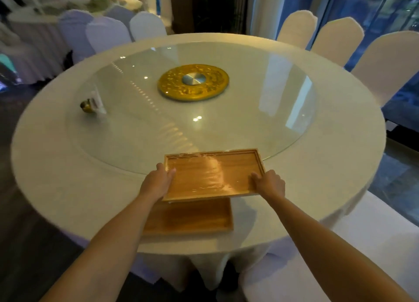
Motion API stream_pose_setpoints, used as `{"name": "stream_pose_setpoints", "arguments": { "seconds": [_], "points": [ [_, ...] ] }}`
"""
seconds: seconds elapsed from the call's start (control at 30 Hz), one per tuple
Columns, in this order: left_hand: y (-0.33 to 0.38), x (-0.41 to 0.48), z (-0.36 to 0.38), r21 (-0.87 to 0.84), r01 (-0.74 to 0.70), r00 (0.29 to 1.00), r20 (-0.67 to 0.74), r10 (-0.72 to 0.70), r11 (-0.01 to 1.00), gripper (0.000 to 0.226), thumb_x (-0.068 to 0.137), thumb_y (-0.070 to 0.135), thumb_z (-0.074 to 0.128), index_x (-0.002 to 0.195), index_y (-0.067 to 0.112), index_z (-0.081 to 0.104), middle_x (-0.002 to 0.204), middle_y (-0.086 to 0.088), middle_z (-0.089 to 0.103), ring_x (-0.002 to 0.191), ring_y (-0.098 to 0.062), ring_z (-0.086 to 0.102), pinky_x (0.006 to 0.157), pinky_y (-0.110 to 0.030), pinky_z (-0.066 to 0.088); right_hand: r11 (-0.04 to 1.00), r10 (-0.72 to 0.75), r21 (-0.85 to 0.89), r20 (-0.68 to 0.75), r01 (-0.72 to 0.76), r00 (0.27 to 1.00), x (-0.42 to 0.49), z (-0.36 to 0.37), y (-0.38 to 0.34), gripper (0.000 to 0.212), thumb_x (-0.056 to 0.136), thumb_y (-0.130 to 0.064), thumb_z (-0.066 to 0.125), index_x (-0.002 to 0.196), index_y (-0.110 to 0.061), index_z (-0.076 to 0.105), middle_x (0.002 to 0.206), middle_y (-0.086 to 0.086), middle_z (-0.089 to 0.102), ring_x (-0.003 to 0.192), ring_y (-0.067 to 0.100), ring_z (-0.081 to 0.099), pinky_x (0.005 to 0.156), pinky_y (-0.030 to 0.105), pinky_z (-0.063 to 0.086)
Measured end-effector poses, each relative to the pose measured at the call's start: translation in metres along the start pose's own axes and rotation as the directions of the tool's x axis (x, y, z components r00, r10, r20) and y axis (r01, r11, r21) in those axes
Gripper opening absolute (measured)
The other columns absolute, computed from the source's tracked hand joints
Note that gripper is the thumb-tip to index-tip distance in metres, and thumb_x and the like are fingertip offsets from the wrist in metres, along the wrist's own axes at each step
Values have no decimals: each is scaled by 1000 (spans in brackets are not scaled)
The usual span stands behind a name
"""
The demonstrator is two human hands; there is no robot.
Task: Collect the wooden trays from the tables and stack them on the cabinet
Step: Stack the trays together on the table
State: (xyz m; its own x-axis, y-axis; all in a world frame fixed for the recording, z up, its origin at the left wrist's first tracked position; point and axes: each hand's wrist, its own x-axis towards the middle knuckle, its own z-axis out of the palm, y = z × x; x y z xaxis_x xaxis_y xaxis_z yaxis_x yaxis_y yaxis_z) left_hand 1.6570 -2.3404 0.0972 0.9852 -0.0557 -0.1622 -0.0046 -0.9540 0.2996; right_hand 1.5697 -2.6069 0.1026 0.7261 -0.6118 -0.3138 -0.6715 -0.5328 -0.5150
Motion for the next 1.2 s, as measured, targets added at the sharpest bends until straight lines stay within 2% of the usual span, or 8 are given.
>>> {"name": "stream_pose_setpoints", "arguments": {
  "seconds": [0.17, 0.27, 0.4, 0.6, 0.77, 0.93, 1.1, 1.2],
  "points": [
    [-62, -11, 0, 43, 28, 998, 55, -31, 999, 46, 97, 42, 28, 120, 4, 39, 107, -17, 62, 93, -32, 61, 64, -34, 43, 972, -151, -174, 54, 159, 987, -36, 46, -13, 56, 92, -49, 38, 103, 2, 61, 106, 20, 66, 99, 34, 62, 86, 40, 48],
    [-87, -17, 9, 47, 45, 994, 100, -50, 998, 45, 97, 42, 27, 118, 5, 39, 94, -13, 61, 78, -25, 57, 55, -29, 40, 966, -151, -200, 70, 162, 986, -50, 66, -12, 56, 92, -50, 38, 109, 0, 57, 109, 18, 63, 100, 31, 60, 89, 38, 50],
    [-108, -17, 16, 45, 71, 986, 147, -77, 996, 43, 96, 44, 26, 115, 7, 38, 82, -5, 51, 71, -21, 52, 48, -26, 34, 955, -150, -244, 95, 169, 984, -60, 82, -14, 55, 91, -50, 39, 112, -1, 55, 111, 17, 60, 100, 29, 58, 80, 31, 44],
    [-116, -13, 24, 44, 52, 981, 184, -59, 998, 44, 96, 44, 27, 117, 7, 39, 90, -9, 57, 74, -20, 52, 53, -27, 37, 913, -144, -372, 86, 166, 986, -69, 86, -13, 58, 93, -51, 35, 118, -2, 53, 115, 16, 56, 102, 30, 60, 82, 32, 47],
    [-115, -12, 30, 52, 28, 978, 204, -38, 998, 44, 97, 44, 27, 115, 6, 39, 106, -17, 63, 90, -31, 61, 63, -33, 41, 823, -203, -500, 186, 270, 961, -69, 84, -8, 56, 96, -47, 26, 130, -6, 46, 121, 16, 54, 109, 29, 57, 88, 34, 47],
    [-120, -12, 31, 34, 43, 975, 219, -50, 998, 44, 97, 43, 25, 117, 5, 37, 108, -19, 62, 94, -34, 61, 66, -35, 42, 806, -236, -491, 244, 330, 941, -66, 85, -8, 53, 96, -45, 26, 129, -9, 47, 119, 15, 55, 108, 28, 56, 82, 31, 45],
    [-120, -13, 31, 0, 60, 973, 221, -58, 998, 46, 97, 43, 25, 120, 4, 34, 109, -20, 62, 95, -35, 61, 74, -39, 48, 887, -161, -401, 196, 230, 967, -64, 87, -6, 60, 91, -54, 34, 115, -2, 50, 109, 16, 60, 100, 29, 61, 80, 33, 48],
    [-121, -14, 33, -43, 88, 970, 230, -76, 995, 50, 97, 44, 25, 125, 4, 33, 112, -20, 61, 98, -36, 60, 78, -42, 49, 896, -150, -377, 241, 235, 959, -61, 86, -2, 57, 92, -53, 33, 118, -4, 46, 103, 16, 59, 100, 32, 61, 76, 34, 46]
  ]
}}
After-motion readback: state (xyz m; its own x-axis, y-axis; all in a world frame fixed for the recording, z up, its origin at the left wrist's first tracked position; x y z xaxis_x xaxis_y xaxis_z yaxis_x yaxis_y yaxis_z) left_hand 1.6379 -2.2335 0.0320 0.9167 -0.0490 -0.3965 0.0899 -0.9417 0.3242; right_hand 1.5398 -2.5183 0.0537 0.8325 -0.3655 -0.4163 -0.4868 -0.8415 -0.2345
